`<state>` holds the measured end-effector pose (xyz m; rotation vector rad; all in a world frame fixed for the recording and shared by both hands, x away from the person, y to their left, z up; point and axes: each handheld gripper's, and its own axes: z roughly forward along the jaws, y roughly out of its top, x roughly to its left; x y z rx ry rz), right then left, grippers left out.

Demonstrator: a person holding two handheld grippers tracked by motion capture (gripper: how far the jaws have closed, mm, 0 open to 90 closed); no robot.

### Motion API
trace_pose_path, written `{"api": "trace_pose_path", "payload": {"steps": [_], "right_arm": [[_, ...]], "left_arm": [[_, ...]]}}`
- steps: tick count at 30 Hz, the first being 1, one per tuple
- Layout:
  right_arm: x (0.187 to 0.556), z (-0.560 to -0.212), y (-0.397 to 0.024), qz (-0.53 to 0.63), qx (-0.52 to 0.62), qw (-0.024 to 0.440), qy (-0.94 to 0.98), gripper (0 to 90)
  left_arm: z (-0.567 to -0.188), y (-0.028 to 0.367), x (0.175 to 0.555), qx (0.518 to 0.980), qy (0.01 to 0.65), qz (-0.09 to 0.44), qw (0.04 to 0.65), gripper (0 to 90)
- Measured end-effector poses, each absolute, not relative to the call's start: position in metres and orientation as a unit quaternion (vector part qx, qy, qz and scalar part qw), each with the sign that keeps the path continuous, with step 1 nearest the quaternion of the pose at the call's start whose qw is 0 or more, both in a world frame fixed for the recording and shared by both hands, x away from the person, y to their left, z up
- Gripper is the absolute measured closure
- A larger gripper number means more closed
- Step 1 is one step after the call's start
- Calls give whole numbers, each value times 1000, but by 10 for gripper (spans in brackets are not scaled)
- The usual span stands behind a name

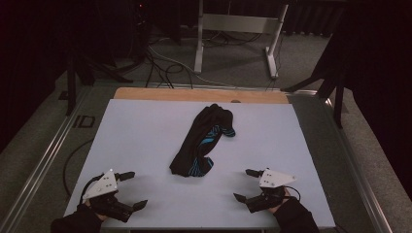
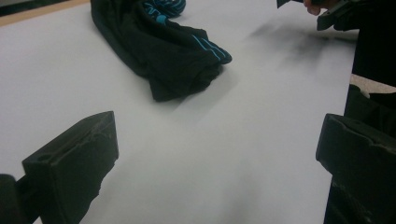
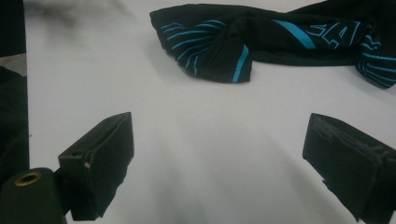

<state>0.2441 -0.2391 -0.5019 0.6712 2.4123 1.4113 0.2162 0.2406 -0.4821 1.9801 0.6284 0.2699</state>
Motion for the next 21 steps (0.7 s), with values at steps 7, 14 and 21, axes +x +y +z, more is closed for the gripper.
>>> {"api": "trace_pose_path", "payload": {"steps": [7,14,21], "right_arm": [[243,-503,-239,486,230,130,833,90],[244,-502,-238,483,229,128,835,90],[242,-498,-234,481,225,123,839,90]], "left_arm": [[-482,240,217,819,255,106,503,2],[-483,240,216,825,248,102,497,1],[-480,237,216,838,233,89,486,1]]}}
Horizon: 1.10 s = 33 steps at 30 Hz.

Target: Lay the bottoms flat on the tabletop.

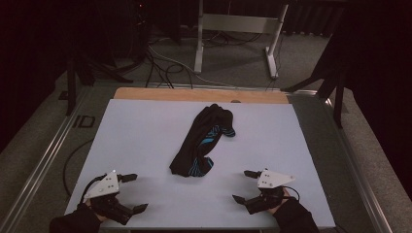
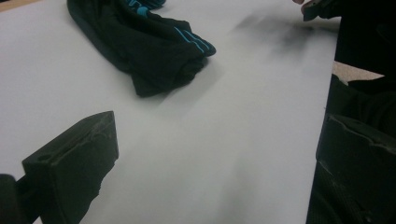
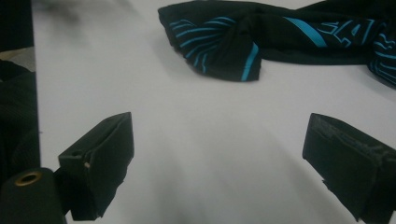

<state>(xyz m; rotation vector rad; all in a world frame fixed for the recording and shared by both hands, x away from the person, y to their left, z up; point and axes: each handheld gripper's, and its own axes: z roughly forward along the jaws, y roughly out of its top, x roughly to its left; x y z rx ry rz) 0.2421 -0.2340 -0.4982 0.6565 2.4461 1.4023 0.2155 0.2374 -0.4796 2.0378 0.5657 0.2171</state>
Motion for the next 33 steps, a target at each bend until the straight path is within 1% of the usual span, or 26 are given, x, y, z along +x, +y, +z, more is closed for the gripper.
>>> {"api": "trace_pose_path", "payload": {"steps": [5,7,14,17,18,26,33], "right_arm": [[239,-490,-233,495,219,118,833,91],[238,-484,-234,494,218,129,832,91],[237,-464,-237,501,217,133,827,91],[239,-456,-237,497,214,151,827,91],[239,-456,-237,497,214,151,827,91],[251,-433,-228,491,220,176,824,91],[266,-425,-215,492,233,185,819,91]], "left_arm": [[-474,233,214,843,219,88,484,1],[-470,233,214,840,219,82,489,1],[-458,229,218,842,206,77,493,1],[-452,228,221,841,204,78,495,1],[-452,228,221,841,204,78,495,1],[-437,222,235,838,206,73,500,1],[-423,215,251,835,217,93,496,1]]}}
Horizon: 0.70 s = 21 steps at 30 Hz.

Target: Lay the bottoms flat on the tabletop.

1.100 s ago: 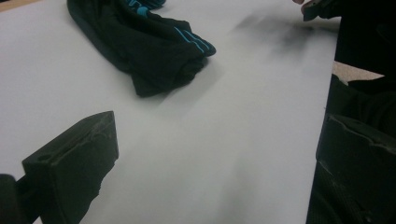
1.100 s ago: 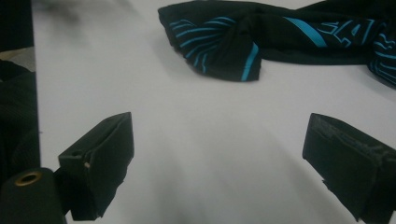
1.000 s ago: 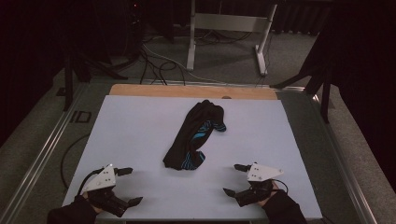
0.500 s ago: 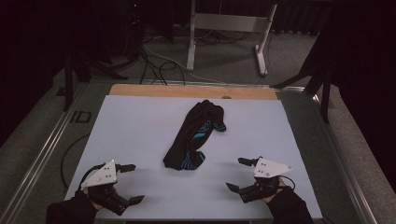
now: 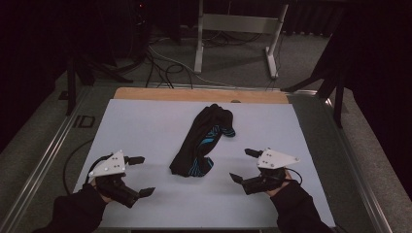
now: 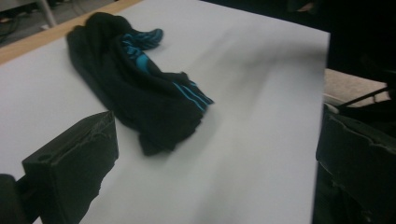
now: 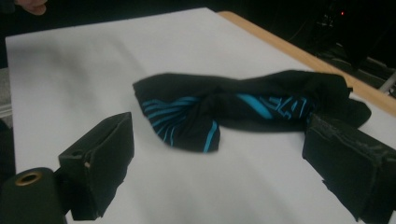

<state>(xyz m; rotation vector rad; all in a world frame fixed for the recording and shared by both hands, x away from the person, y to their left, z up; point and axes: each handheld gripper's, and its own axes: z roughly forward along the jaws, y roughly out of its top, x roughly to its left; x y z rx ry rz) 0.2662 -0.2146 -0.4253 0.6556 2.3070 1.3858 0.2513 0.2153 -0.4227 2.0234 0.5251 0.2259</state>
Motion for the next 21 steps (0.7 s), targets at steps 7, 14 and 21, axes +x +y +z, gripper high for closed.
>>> {"api": "trace_pose_path", "payload": {"steps": [7,14,21], "right_arm": [[293,-418,-193,498,243,186,811,91],[317,-423,-163,498,251,180,811,91],[331,-436,-139,492,282,164,807,91]], "left_arm": [[-415,208,274,827,239,127,492,2],[-424,196,299,826,258,153,478,2],[-433,189,321,818,277,162,478,3]]}}
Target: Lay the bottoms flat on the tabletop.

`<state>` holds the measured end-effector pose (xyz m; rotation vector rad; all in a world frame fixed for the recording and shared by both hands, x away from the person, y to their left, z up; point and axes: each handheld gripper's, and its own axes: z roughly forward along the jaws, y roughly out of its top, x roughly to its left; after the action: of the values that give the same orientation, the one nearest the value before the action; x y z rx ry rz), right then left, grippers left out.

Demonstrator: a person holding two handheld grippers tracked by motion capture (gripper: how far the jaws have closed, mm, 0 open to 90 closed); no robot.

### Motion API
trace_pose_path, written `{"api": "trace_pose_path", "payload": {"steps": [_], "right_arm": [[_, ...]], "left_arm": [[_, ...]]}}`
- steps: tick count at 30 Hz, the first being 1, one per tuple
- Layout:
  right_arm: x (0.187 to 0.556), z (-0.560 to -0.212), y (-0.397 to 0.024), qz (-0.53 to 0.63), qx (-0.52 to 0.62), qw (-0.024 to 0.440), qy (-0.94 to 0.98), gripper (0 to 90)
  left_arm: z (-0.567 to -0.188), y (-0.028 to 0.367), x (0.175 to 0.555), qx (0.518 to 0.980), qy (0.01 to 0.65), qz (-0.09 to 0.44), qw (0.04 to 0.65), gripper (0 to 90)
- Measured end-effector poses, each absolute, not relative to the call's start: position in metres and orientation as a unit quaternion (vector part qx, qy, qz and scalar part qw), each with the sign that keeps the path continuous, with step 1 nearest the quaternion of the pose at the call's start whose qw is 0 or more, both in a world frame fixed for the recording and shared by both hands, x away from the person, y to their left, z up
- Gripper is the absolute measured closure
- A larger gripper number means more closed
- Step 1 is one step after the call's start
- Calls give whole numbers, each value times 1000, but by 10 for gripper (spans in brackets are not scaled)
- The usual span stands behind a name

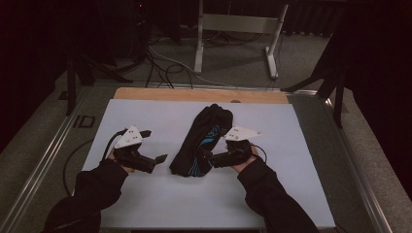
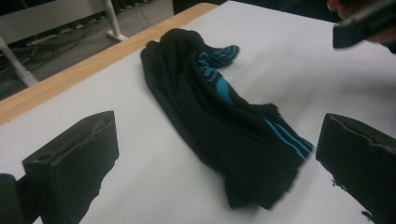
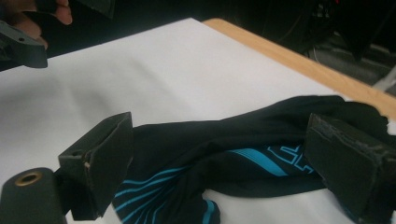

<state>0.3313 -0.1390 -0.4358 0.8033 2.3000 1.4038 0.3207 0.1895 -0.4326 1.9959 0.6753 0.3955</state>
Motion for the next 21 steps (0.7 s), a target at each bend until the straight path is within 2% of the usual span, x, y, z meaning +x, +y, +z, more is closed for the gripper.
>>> {"api": "trace_pose_path", "payload": {"steps": [9,14,18,20,21], "right_arm": [[338,-470,-118,461,300,141,823,91],[337,-488,-110,446,304,123,833,175],[339,-501,-103,426,323,108,838,311],[340,-506,-103,418,323,105,842,457],[340,-508,-102,413,325,101,844,501]], "left_arm": [[-453,179,345,818,317,160,452,2],[-469,171,358,820,328,146,445,3],[-480,161,367,830,339,115,428,23],[-485,154,370,838,339,103,415,47],[-488,151,371,843,338,101,407,65]]}}
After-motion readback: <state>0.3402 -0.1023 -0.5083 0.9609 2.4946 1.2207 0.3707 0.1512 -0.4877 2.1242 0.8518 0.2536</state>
